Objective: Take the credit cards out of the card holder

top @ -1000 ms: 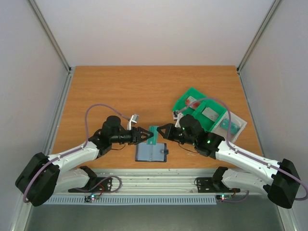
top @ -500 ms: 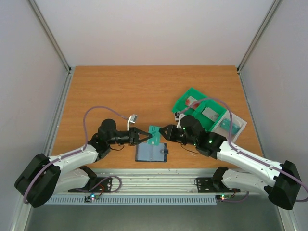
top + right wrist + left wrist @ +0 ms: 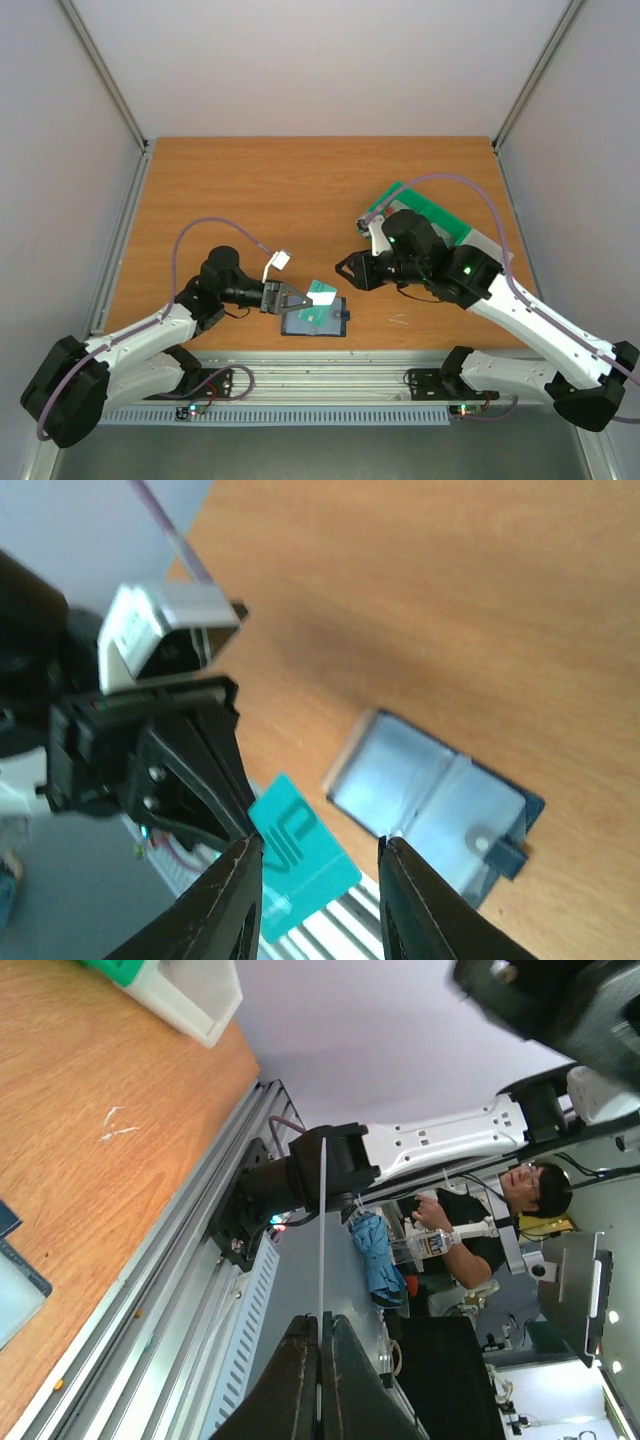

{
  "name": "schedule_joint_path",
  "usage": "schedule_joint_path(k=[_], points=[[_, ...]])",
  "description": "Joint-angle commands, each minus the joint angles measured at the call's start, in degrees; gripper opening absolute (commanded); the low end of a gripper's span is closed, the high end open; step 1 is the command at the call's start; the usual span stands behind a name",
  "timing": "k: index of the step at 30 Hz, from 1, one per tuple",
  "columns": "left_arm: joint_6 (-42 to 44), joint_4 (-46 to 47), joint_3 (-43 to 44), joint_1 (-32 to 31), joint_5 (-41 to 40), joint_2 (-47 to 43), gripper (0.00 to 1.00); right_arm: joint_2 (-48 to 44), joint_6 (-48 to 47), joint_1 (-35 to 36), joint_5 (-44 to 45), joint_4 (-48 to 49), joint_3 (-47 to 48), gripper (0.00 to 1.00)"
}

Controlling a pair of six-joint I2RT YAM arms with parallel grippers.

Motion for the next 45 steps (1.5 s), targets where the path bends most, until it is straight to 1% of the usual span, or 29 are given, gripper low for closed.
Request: schedule_joint_path(k=[1, 3, 6, 9, 14, 17, 19, 27, 33, 40, 45], points=[[3.72, -0.09, 0.98, 0.13, 2.91, -2.21, 0.00, 4.60, -11.31, 0.30, -9.85, -10.90, 4.02, 0.34], [3.58, 0.17, 0.99, 0.11, 3.12, -2.22, 0.00, 5.96, -11.97, 0.30, -12.35, -11.46, 4.47, 0.35], [1.48, 4.31, -0.09, 0.02, 3.70, -2.55, 0.00, 6.45, -11.87, -0.27, -17.83, -9.26, 4.33, 0.37], [-0.08, 6.35, -0.68, -0.07, 3.86, -3.39, 0.00, 7.46, -12.47, -1.28, -23.08, -8.12, 4.98, 0.40], [-0.40, 6.84, -1.08, -0.15, 3.91, -5.11, 0.00, 10.75, -13.47, -1.77, -26.32, -8.87, 6.12, 0.41], [-0.31, 7.02, -1.26, -0.11, 3.93, -5.60, 0.00, 12.56, -14.17, -1.89, -26.54, -9.58, 6.94, 0.40], [-0.23, 6.92, -1.26, -0.17, 3.97, -5.71, 0.00, 13.42, -15.09, -2.06, -25.19, -11.04, 7.99, 0.40], [0.25, 6.49, -1.11, -0.26, 3.91, -6.06, 0.00, 14.91, -17.78, -3.22, -23.02, -16.14, 13.67, 0.42], [0.91, 5.52, -0.74, -0.24, 3.84, -6.19, 0.00, 16.64, -18.79, -3.22, -24.06, -17.31, 13.41, 0.42], [0.84, 5.54, -0.52, -0.26, 3.97, -6.11, 0.00, 18.16, -19.89, -3.22, -22.75, -17.57, 13.14, 0.43], [0.88, 5.13, -0.48, -0.22, 3.88, -6.57, 0.00, 18.80, -20.71, -3.22, -23.35, -17.73, 12.78, 0.43]])
